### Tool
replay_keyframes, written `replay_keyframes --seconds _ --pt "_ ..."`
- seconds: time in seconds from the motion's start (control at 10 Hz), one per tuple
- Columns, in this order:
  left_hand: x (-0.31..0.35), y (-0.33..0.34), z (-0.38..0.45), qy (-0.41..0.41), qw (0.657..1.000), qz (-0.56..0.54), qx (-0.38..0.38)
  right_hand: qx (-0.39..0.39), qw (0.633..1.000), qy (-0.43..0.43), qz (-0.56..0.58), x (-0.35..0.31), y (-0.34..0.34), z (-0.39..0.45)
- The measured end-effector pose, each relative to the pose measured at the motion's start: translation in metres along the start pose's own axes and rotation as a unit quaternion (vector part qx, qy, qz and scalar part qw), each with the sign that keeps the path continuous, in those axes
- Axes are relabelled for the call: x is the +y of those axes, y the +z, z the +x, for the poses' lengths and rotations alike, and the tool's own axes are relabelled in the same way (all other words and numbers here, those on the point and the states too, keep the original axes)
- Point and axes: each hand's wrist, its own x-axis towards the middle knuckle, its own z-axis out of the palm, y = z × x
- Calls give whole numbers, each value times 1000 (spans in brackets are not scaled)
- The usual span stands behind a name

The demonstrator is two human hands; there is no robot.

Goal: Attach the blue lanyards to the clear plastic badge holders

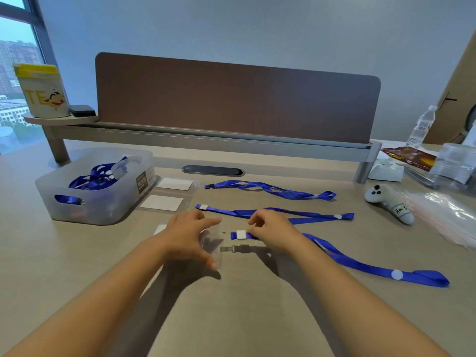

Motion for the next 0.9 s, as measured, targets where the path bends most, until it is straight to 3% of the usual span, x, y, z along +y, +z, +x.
replay_keyframes --seconds 0.1,0.2,0.3,0.4,0.6,0.8,0.9 --pt "-13 11 -5 -24 998 59 -23 32 993 11 -115 5 18 -6" --pt "-15 14 -10 -52 997 47 -44 26 976 73 -204 12 31 -14" --pt "-8 18 -14 -86 996 9 -21 3 967 146 -211 21 40 -22" --pt "-7 29 -15 -126 992 19 -24 -6 970 148 -195 26 43 -24" --pt "-45 24 -23 -110 992 54 12 13 983 42 -180 35 38 -16" --pt "-62 17 -19 -104 992 63 22 10 986 13 -167 30 36 -8" --pt "-64 17 -20 -101 990 70 65 29 989 6 -144 31 35 -8"
